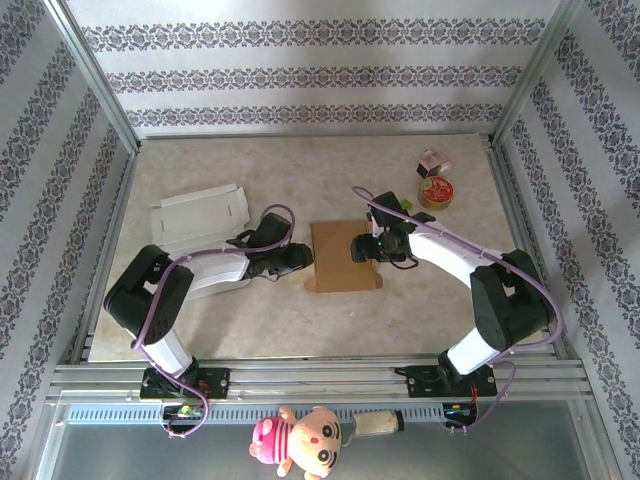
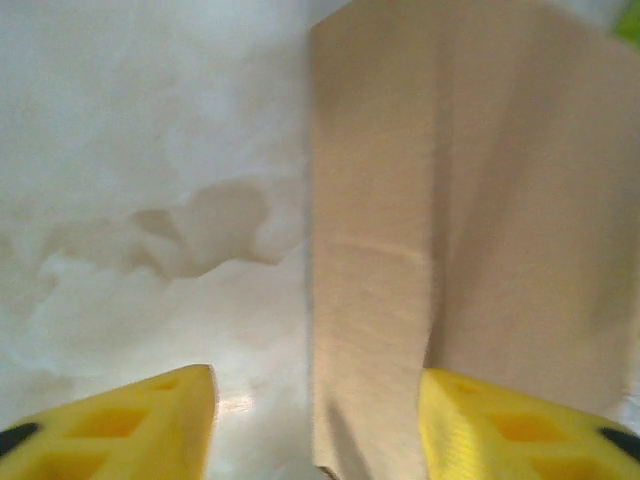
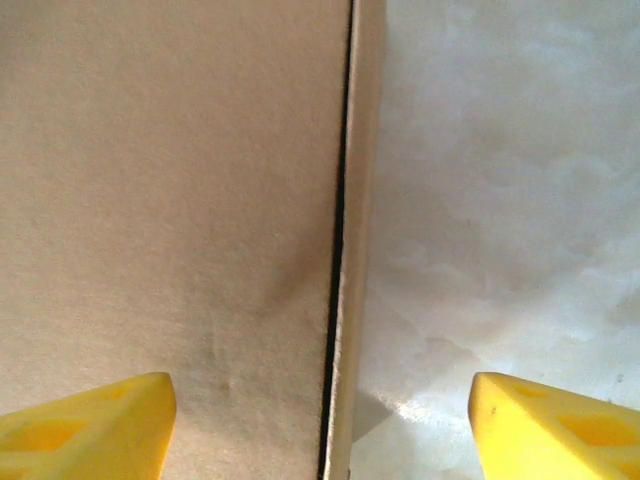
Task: Fold the paper box
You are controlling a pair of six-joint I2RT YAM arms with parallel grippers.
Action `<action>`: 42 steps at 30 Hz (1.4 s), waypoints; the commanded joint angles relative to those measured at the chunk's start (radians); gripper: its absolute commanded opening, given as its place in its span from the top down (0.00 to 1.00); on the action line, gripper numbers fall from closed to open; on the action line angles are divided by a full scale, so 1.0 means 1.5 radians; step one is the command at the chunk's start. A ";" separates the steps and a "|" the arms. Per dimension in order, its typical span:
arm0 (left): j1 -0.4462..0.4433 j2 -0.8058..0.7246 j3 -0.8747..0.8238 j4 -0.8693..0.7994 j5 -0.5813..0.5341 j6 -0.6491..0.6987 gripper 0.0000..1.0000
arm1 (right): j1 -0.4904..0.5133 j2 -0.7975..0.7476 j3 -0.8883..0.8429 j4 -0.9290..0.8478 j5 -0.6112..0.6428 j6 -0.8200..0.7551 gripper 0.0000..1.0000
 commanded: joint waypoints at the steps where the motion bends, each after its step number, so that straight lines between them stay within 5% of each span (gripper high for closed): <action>1: 0.007 -0.028 0.039 0.067 0.003 0.021 0.38 | -0.030 -0.011 0.034 0.031 -0.044 0.032 0.23; 8: 0.010 0.046 0.053 0.135 0.039 -0.009 0.35 | -0.065 0.064 0.022 0.105 -0.162 0.077 0.32; 15: 0.010 0.114 0.028 0.180 0.053 -0.029 0.61 | -0.070 0.112 -0.031 0.148 -0.190 0.082 0.35; 20: 0.011 0.109 0.010 0.201 0.058 -0.035 0.65 | -0.084 0.142 -0.047 0.167 -0.233 0.073 0.48; 30: 0.043 -0.040 0.017 0.077 -0.027 0.047 0.36 | -0.171 0.186 -0.087 0.262 -0.350 0.063 0.65; 34: 0.067 -0.025 0.026 0.013 -0.059 0.080 0.31 | -0.196 0.214 -0.103 0.322 -0.411 0.088 0.67; 42: 0.078 0.069 0.004 0.240 0.144 -0.004 0.28 | -0.225 0.253 -0.106 0.361 -0.457 0.118 0.69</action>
